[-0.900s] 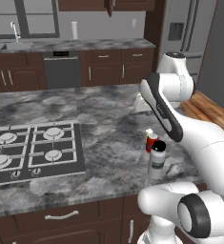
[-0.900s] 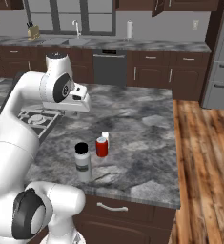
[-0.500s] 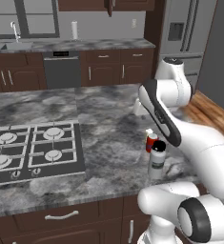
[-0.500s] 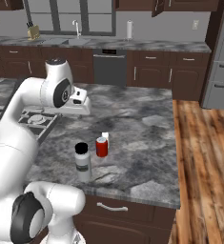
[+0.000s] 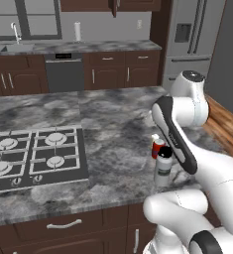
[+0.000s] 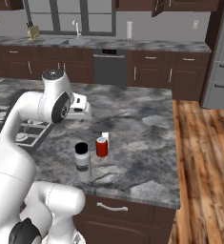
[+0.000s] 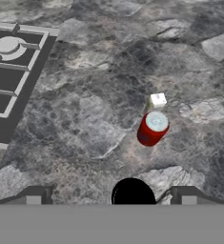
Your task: Pick the water bottle, boxed drink, can from the counter and place them in the open cabinet.
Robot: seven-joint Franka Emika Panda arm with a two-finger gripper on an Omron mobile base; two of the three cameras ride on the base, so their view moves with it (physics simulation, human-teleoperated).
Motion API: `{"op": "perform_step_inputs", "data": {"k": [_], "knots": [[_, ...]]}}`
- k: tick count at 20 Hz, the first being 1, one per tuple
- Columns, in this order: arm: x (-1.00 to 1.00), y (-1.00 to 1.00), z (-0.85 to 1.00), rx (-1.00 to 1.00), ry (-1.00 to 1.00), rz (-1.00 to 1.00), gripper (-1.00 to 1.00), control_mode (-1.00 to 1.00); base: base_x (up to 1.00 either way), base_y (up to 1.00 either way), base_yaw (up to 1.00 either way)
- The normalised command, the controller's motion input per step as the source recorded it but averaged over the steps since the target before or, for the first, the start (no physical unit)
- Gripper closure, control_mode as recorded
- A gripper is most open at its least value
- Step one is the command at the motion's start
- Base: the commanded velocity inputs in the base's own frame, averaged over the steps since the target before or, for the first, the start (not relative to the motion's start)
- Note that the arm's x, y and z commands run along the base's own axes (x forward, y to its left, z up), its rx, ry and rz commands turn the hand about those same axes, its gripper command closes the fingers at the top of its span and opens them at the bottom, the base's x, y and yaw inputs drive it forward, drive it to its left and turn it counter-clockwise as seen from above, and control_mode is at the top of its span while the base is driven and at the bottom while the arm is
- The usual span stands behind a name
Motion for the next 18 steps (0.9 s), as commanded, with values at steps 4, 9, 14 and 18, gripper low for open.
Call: {"op": "perform_step_inputs", "data": {"k": [4, 9, 14, 18], "knots": [[-0.46, -0.16, 0.0, 0.0, -0.03, 0.18, -1.0, -1.0, 0.0, 0.0, 0.0], [-0.26, -0.29, 0.11, 0.01, -0.03, 0.18, -1.0, -1.0, 0.0, 0.0, 0.0], [-0.18, -0.3, 0.11, 0.06, -0.05, 0.16, -1.0, -1.0, 0.0, 0.0, 0.0], [-0.21, -0.08, -0.01, 0.16, -0.08, 0.1, -1.0, -1.0, 0.0, 0.0, 0.0]]}}
